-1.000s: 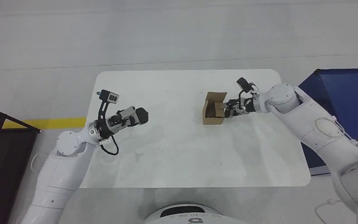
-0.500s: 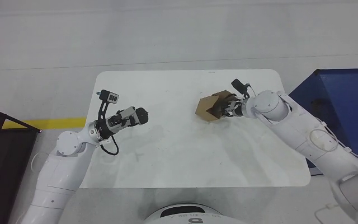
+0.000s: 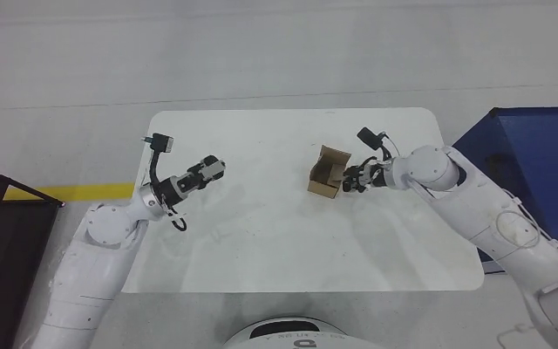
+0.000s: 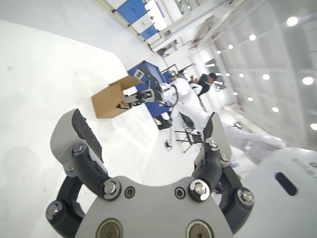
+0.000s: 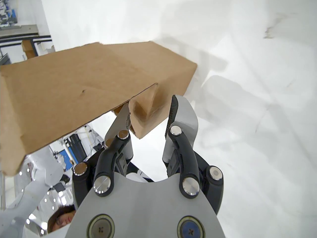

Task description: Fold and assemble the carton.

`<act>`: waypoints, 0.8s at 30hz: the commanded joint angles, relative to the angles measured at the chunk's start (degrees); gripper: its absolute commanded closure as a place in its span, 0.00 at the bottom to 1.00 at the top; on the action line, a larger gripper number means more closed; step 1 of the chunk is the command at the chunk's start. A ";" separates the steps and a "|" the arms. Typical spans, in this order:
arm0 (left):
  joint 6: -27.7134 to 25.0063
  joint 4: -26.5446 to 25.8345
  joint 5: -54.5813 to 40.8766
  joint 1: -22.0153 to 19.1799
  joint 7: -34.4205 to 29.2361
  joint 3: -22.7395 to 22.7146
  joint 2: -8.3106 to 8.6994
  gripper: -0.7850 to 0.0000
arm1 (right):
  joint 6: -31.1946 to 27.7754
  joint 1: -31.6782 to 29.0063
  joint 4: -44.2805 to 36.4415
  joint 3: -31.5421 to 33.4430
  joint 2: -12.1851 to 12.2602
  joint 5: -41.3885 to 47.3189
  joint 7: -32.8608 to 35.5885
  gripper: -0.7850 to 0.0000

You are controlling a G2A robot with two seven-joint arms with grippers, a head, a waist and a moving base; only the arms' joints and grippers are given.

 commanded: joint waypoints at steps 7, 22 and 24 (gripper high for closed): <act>4.16 -0.81 12.86 -2.92 2.99 7.51 -1.00 0.00 | -20.17 -1.50 10.87 2.33 -1.30 12.58 7.49 0.00; 22.90 -5.21 44.53 -9.09 13.98 18.53 -3.02 0.03 | -31.82 -5.62 9.74 5.51 -0.77 14.48 6.24 0.00; 25.59 -2.81 46.48 -13.67 13.60 23.92 -4.46 0.14 | -34.40 -6.61 9.52 6.38 -0.65 15.33 6.98 0.00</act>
